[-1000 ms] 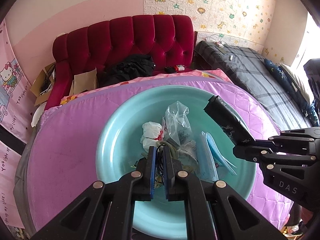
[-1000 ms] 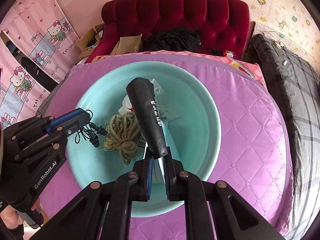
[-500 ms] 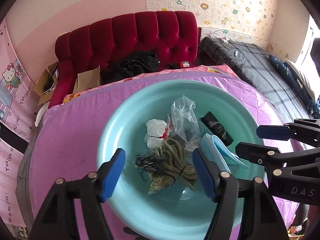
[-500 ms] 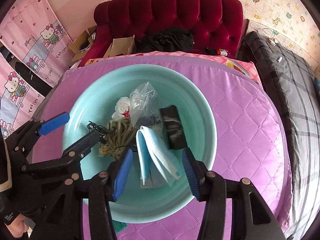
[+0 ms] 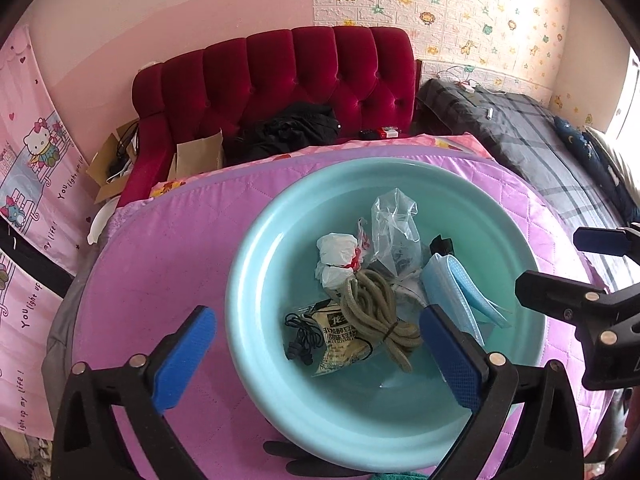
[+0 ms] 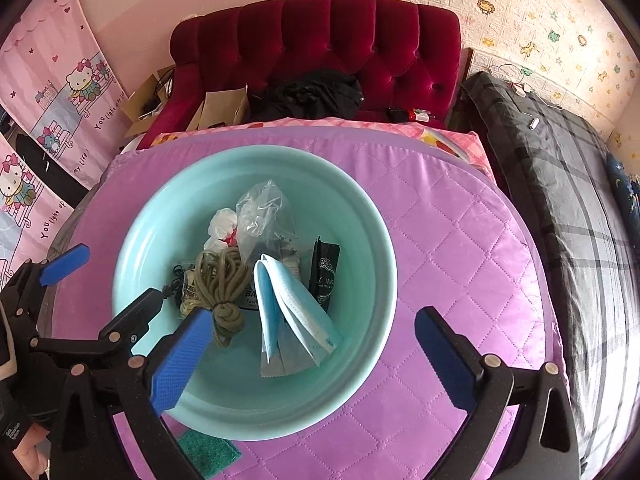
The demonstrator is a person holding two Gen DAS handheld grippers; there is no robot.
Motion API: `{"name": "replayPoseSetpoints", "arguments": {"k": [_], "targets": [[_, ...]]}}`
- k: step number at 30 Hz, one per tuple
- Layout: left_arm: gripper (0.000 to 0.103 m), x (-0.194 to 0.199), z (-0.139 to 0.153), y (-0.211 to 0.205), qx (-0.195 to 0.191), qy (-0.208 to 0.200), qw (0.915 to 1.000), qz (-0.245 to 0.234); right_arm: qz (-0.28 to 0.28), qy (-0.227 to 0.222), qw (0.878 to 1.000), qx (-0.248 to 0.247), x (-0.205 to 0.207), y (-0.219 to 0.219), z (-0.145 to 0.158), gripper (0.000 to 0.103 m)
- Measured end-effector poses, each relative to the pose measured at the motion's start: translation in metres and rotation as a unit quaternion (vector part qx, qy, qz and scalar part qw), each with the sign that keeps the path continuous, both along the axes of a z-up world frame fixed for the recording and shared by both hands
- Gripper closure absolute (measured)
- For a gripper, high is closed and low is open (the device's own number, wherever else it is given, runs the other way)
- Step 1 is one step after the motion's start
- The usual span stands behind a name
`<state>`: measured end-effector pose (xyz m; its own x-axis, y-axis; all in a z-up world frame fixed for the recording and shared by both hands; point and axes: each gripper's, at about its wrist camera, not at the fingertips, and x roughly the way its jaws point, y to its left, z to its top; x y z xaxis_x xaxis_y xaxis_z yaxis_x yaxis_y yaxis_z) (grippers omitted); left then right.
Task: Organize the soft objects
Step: 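Withdraw both open tools from the basin back over the bed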
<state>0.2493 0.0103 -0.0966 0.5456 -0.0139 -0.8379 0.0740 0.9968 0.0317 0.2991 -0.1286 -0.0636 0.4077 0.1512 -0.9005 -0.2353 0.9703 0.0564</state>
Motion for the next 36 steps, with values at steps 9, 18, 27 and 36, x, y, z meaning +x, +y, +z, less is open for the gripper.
{"name": "replayPoseSetpoints", "arguments": {"k": [9, 18, 27, 36], "targets": [[0.0, -0.021, 0.012, -0.004, 0.004, -0.011, 0.9999, -0.007, 0.001, -0.019, 1.0, -0.002, -0.024, 0.002, 0.017, 0.0], [0.0, -0.055, 0.023, -0.004, -0.005, -0.019, 0.9998, -0.011, 0.001, -0.032, 0.999, -0.005, -0.054, 0.001, 0.026, 0.0], [0.0, -0.091, 0.029, -0.004, -0.004, -0.026, 0.9996, -0.015, -0.006, -0.05, 0.999, -0.005, -0.091, -0.003, 0.033, 0.0], [0.0, -0.13, 0.021, -0.003, -0.002, -0.029, 0.9994, -0.016, -0.007, -0.058, 0.998, -0.01, -0.126, -0.003, 0.027, 0.0]]}}
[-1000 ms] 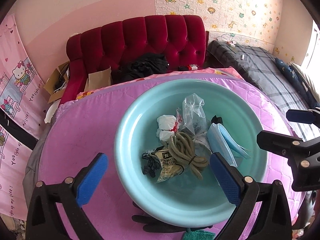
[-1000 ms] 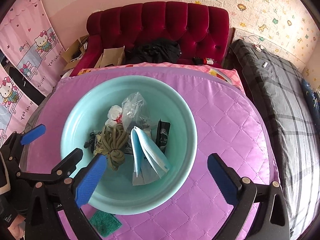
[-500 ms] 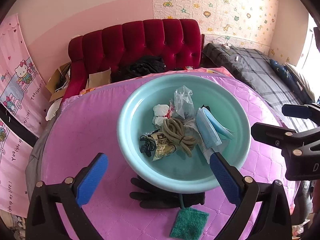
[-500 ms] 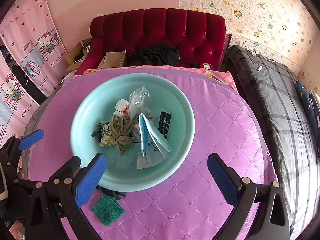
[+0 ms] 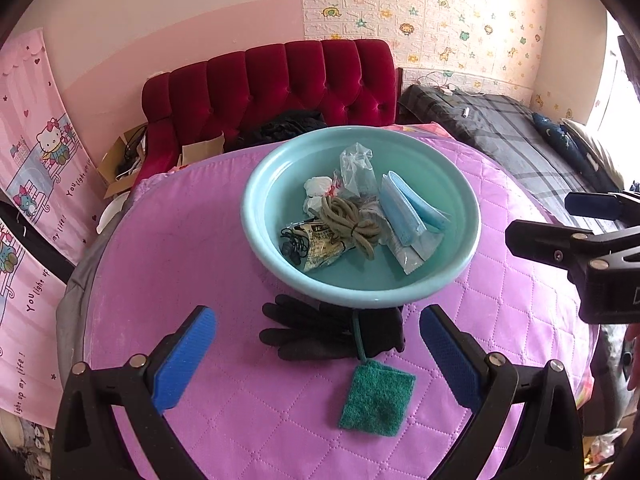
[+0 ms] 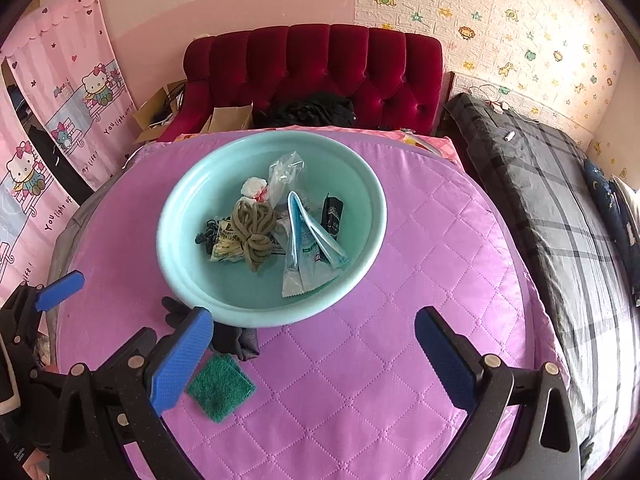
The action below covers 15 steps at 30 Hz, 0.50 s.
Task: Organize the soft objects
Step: 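Withdraw both open tools from the basin back over the bed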
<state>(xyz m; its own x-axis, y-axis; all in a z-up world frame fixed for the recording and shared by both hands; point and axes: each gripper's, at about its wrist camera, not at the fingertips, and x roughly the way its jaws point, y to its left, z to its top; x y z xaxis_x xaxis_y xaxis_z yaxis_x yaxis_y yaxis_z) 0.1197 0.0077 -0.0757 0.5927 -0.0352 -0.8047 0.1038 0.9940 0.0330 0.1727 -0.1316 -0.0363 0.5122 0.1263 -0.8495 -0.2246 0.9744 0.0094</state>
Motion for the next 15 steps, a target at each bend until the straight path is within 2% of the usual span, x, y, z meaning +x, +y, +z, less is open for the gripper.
{"name": "replayPoseSetpoints", "arguments": {"k": [10, 15], "targets": [[0.0, -0.043, -0.013, 0.003, -0.015, -0.002, 0.9999, -0.007, -0.006, 0.001, 1.0, 0.003, -0.038, -0.004, -0.021, 0.0], [0.0, -0.058, -0.025, -0.001, 0.002, -0.003, 0.9999, -0.016, -0.012, 0.001, 1.0, 0.001, -0.055, -0.004, -0.036, 0.0]]}}
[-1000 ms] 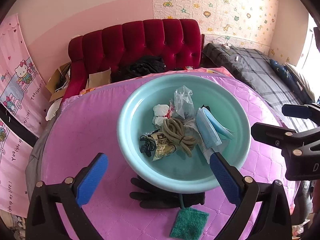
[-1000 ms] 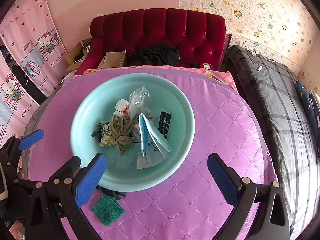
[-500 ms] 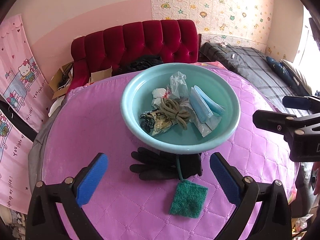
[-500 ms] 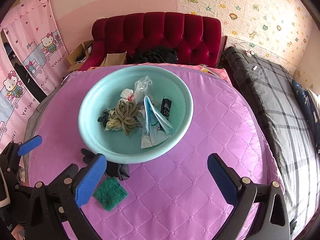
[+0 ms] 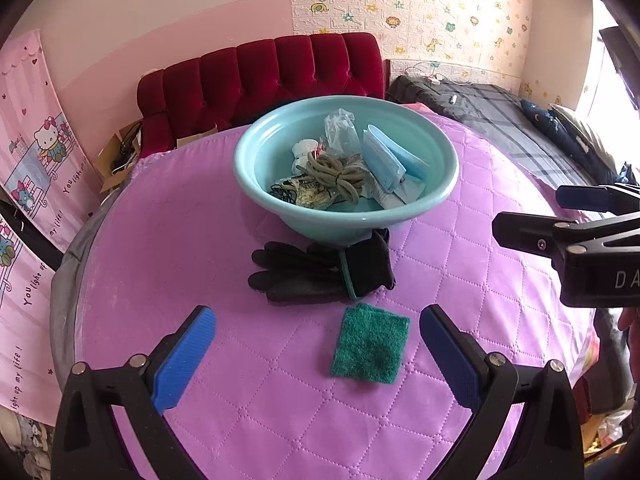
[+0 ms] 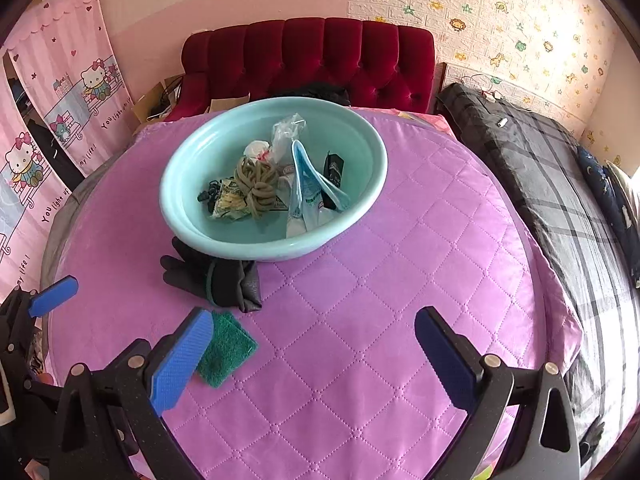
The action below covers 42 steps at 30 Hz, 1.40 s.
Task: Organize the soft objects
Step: 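Withdraw both open tools from the basin back over the bed, then grasp the green scouring pad with the left tool while the right tool grasps the black gloves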
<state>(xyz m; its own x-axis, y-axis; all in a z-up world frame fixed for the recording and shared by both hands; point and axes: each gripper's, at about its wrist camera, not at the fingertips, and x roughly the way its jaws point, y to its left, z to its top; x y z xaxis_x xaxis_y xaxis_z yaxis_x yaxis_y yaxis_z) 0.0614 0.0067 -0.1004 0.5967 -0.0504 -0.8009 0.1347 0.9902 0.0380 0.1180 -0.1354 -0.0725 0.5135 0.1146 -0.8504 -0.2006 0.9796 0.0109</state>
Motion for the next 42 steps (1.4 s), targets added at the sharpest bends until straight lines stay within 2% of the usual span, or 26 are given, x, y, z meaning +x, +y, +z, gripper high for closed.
{"name": "replayPoseSetpoints", "arguments": {"k": [10, 18, 26, 32, 36, 39, 42], "targets": [[0.0, -0.016, -0.04, -0.005, -0.01, 0.035, 0.9992, -0.014, -0.012, 0.035, 0.999, 0.011, -0.018, -0.002, -0.04, 0.0], [0.0, -0.021, -0.064, -0.008, -0.009, 0.065, 0.9976, -0.025, -0.023, 0.042, 0.999, 0.006, -0.019, -0.007, -0.049, 0.0], [0.0, -0.011, -0.081, -0.013, -0.011, 0.083, 0.9958, -0.037, -0.023, 0.039, 0.999, -0.024, -0.017, -0.009, -0.063, 0.0], [0.0, 0.0, -0.096, -0.023, -0.008, 0.098, 0.9935, -0.058, -0.029, 0.056, 0.998, -0.016, -0.013, -0.015, -0.078, 0.0], [0.0, 0.008, -0.104, -0.025, -0.022, 0.108, 0.9919, -0.063, -0.032, 0.061, 0.997, -0.021, -0.011, -0.017, -0.086, 0.0], [0.0, 0.012, -0.112, -0.03, -0.01, 0.118, 0.9901, -0.077, -0.035, 0.066, 0.997, -0.018, -0.009, -0.018, -0.09, 0.0], [0.004, 0.017, -0.112, -0.032, -0.017, 0.116, 0.9895, -0.085, -0.036, 0.069, 0.997, -0.016, -0.007, -0.017, -0.092, 0.0]]}}
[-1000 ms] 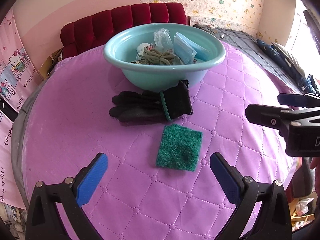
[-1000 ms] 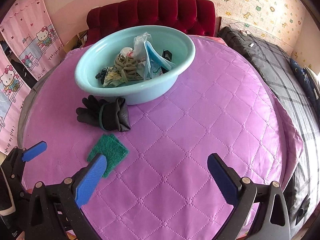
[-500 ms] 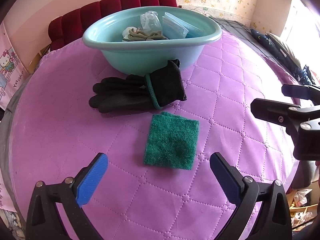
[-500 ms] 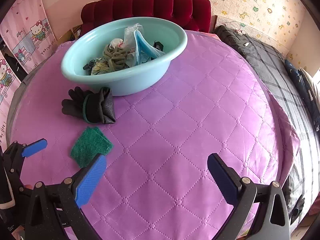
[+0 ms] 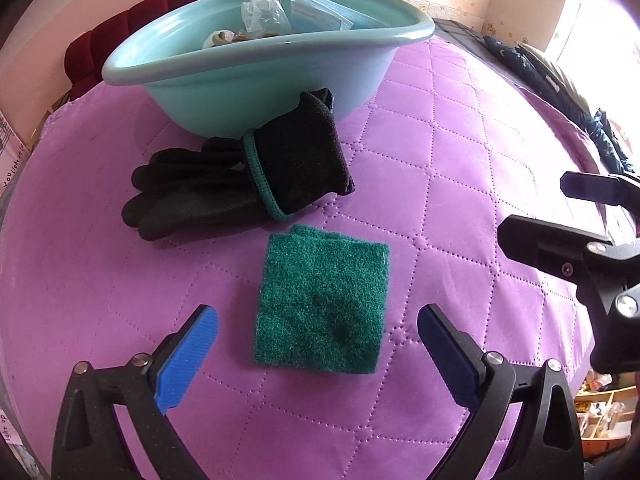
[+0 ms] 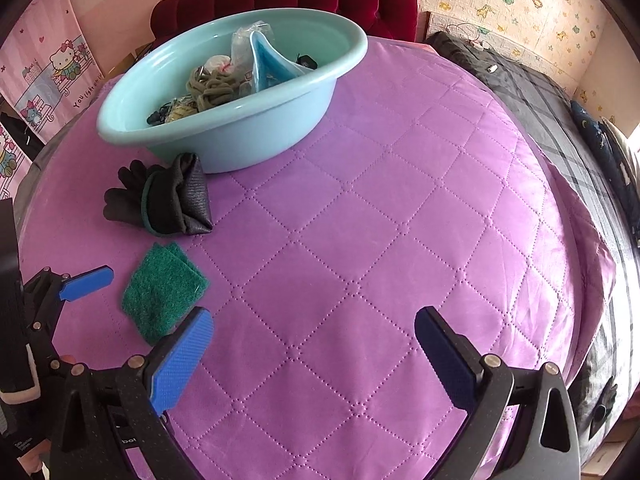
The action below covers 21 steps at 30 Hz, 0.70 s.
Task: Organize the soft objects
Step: 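Grasp the green scouring pad with the left tool while the right tool grasps the black gloves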
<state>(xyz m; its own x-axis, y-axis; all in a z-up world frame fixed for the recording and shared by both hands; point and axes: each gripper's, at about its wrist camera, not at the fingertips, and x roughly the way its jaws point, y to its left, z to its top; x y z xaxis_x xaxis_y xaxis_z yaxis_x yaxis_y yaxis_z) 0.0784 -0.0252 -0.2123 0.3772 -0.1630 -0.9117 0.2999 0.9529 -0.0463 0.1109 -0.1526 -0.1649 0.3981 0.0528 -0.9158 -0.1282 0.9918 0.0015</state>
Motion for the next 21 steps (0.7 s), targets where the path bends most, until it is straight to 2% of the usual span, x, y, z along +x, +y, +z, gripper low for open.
{"name": "replayPoseSetpoints", "arguments": {"k": [4, 6, 7, 9, 10, 13, 14, 15, 21], "targets": [[0.018, 0.01, -0.003, -0.004, 0.001, 0.008, 0.9999, -0.011, 0.001, 0.001, 1.0, 0.001, 0.004, 0.002, 0.0, 0.0], [0.038, 0.013, -0.005, -0.003, -0.003, 0.015, 0.9998, -0.009, 0.002, 0.0, 1.0, 0.001, 0.006, 0.004, 0.0, 0.0], [0.043, 0.014, -0.005, -0.003, -0.006, 0.017, 0.9998, -0.008, 0.003, 0.0, 1.0, 0.0, 0.006, 0.005, 0.0, 0.0], [0.077, 0.017, -0.004, -0.001, -0.003, 0.012, 0.9999, -0.007, 0.003, 0.0, 1.0, 0.0, 0.008, 0.007, 0.0, 0.0], [0.083, 0.016, -0.003, 0.0, -0.006, 0.01, 0.9999, -0.008, 0.003, 0.001, 1.0, 0.0, 0.009, 0.008, 0.0, 0.0], [0.085, 0.017, -0.002, 0.003, -0.031, 0.017, 0.9994, -0.004, 0.007, 0.002, 1.0, 0.0, 0.009, 0.011, -0.001, 0.0], [0.09, 0.017, -0.002, 0.005, -0.037, 0.02, 0.9991, -0.005, 0.01, 0.002, 1.0, 0.0, 0.009, 0.013, -0.002, 0.0], [0.091, 0.017, 0.0, 0.009, -0.039, 0.017, 0.9991, -0.005, 0.012, 0.003, 1.0, 0.0, 0.01, 0.015, -0.002, 0.0], [0.091, 0.01, 0.014, 0.02, -0.053, 0.008, 0.9986, 0.0, 0.025, -0.001, 1.0, 0.01, 0.013, 0.028, -0.001, 0.0]]}}
